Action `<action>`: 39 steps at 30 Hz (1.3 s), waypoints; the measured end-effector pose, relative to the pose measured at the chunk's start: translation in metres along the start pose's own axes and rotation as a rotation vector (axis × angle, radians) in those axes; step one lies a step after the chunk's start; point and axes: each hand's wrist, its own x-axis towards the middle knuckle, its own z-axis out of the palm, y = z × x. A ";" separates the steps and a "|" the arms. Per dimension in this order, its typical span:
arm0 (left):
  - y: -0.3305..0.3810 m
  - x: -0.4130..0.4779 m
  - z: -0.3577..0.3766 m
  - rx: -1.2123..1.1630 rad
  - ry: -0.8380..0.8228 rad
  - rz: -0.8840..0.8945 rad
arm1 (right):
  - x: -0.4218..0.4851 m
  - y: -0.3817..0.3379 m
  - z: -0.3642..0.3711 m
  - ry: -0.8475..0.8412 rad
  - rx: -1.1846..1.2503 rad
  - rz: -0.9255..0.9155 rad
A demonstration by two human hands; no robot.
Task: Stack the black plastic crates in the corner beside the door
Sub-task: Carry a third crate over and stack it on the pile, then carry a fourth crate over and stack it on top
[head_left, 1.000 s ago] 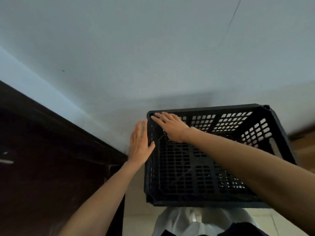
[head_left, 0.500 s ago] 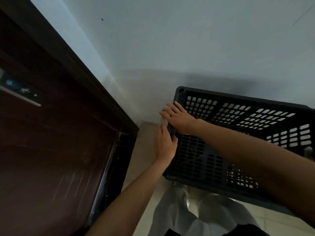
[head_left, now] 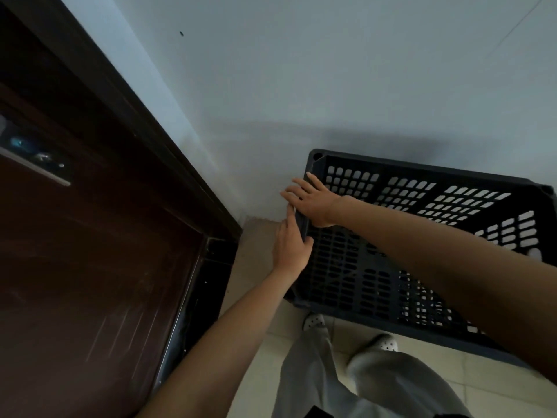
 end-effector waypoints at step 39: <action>-0.032 -0.587 0.146 0.046 0.639 -1.194 | -0.262 -0.386 0.060 -0.114 -0.404 -1.262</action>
